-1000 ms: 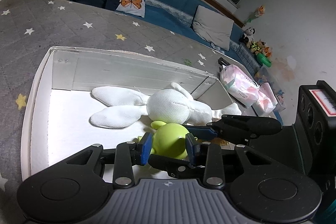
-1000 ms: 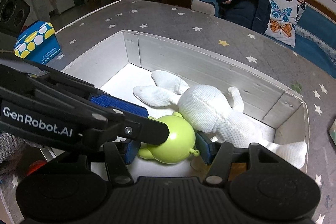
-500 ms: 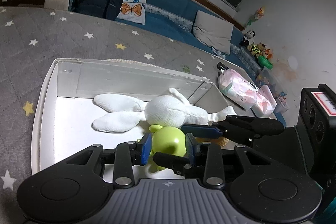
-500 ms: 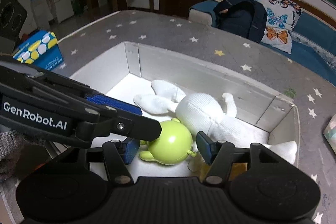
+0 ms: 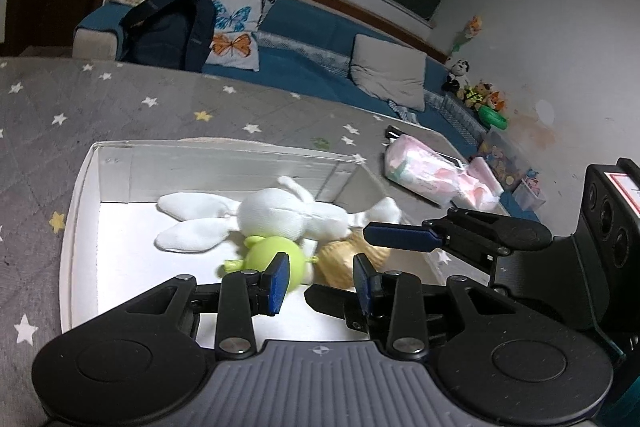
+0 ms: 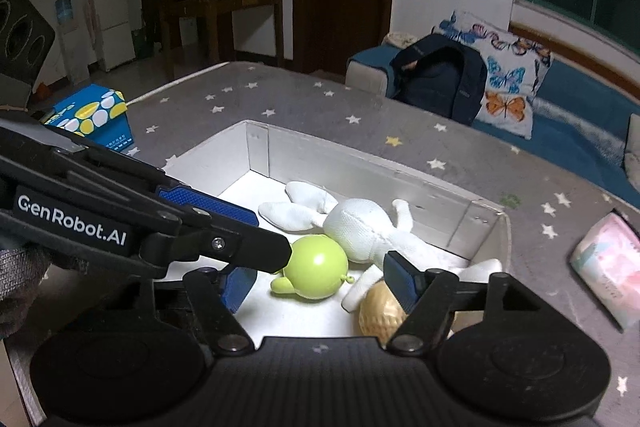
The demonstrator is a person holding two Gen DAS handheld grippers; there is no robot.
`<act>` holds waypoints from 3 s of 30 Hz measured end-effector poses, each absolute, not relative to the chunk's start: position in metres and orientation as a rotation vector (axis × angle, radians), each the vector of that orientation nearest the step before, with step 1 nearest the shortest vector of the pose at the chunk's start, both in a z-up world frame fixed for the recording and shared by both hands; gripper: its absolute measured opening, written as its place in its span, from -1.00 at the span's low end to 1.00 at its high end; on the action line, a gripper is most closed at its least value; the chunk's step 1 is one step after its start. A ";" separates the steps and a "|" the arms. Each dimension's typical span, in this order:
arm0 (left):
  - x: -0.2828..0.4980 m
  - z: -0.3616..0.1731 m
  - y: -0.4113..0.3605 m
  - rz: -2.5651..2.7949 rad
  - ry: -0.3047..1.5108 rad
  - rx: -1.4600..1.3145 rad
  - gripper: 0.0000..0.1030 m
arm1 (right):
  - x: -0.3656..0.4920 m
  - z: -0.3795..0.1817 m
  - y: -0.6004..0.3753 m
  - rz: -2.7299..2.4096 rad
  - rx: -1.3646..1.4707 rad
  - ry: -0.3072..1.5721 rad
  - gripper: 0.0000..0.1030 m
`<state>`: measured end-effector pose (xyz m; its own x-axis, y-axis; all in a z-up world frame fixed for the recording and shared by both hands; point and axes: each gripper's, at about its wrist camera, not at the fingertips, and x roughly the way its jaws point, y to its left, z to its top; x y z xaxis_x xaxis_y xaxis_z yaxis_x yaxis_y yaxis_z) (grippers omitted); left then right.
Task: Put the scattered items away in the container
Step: 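Lift the green toy over the box wall and lower it beside the rabbit, then open both grippers and move them down to the black-haired doll, then close the left and right grippers on the doll's body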
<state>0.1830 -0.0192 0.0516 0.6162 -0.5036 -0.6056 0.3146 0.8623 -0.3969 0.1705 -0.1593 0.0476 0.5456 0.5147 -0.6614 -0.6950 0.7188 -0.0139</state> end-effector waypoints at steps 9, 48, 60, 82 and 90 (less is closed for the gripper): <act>0.149 0.061 -0.040 -0.496 0.737 -0.202 -0.28 | 0.140 0.053 -0.183 0.700 -0.286 0.638 0.42; 0.103 0.036 -0.079 -0.487 0.801 -0.067 -0.28 | 0.072 0.011 -0.236 0.598 -0.196 0.668 0.54; 0.105 0.029 -0.079 -0.485 0.823 -0.070 -0.28 | 0.074 -0.002 -0.235 0.591 -0.176 0.696 0.54; 0.114 0.025 -0.067 -0.489 0.838 -0.127 -0.28 | 0.080 -0.008 -0.233 0.592 -0.142 0.693 0.53; 0.116 0.019 -0.066 -0.504 0.856 -0.143 -0.28 | 0.079 -0.007 -0.234 0.591 -0.157 0.682 0.53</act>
